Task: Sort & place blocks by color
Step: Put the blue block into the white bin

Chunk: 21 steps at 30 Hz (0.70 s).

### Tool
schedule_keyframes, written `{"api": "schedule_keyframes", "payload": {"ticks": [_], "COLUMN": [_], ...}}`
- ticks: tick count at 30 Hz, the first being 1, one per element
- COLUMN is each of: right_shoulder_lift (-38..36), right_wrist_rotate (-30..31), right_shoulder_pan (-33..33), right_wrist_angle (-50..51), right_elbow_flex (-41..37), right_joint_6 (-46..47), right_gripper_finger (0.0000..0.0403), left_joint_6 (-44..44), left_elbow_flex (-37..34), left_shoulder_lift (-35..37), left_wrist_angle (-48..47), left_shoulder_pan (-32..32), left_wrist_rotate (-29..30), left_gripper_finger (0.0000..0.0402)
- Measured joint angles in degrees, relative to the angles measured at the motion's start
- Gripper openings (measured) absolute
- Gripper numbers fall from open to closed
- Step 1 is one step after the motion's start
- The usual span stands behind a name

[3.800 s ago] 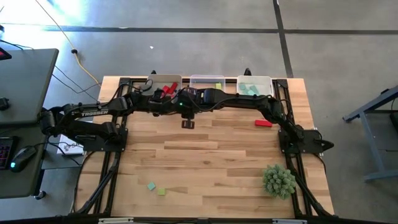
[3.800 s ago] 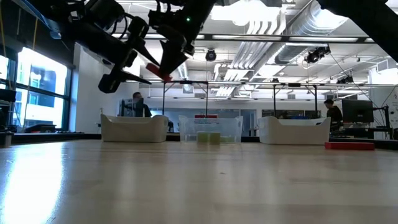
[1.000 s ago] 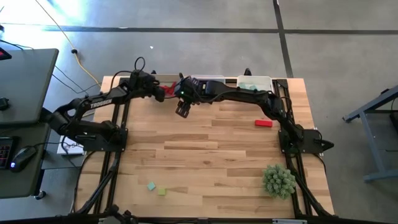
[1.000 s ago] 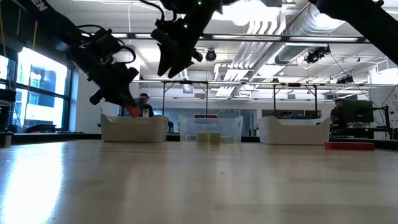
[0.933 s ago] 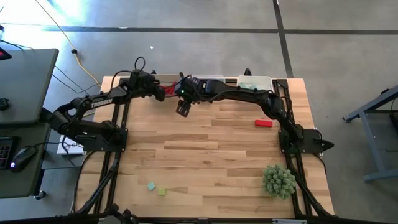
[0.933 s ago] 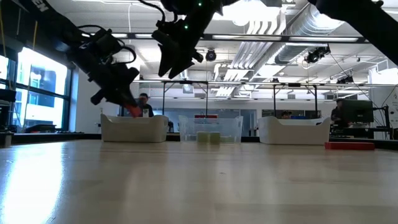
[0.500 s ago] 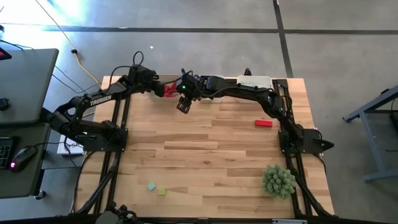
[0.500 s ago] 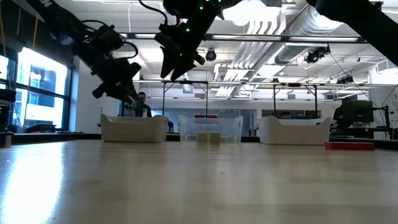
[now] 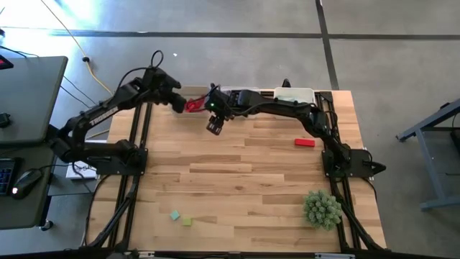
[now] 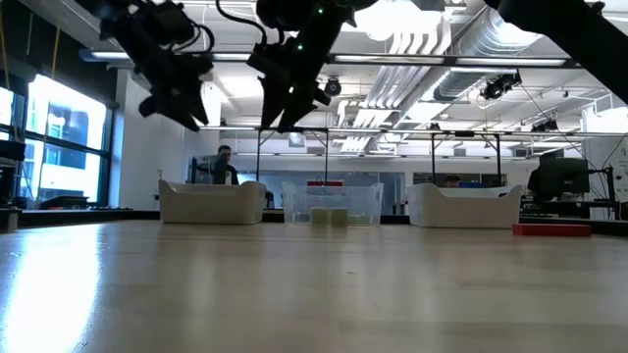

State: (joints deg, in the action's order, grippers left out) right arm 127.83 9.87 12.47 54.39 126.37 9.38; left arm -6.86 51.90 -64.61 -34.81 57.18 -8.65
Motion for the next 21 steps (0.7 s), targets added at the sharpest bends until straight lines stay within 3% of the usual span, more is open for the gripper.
{"api": "schedule_keyframes", "payload": {"ticks": [5, 21], "right_shoulder_lift": [0.0, 0.0], "right_wrist_rotate": [-4.2, -4.4], "right_shoulder_pan": [-0.8, -3.9], "right_wrist_angle": [2.7, 3.2], "right_elbow_flex": [0.0, 0.0], "right_joint_6": [2.8, 6.3], "right_gripper_finger": [0.0209, 0.0209], "left_joint_6": [-2.2, -21.4], "left_elbow_flex": [0.0, 0.0], "left_shoulder_lift": [7.2, 21.3], "left_wrist_angle": [-8.0, -23.0], "left_shoulder_pan": [-3.6, -25.5], "left_wrist_rotate": [0.0, 0.9], "left_gripper_finger": [0.0153, 0.0152]}}
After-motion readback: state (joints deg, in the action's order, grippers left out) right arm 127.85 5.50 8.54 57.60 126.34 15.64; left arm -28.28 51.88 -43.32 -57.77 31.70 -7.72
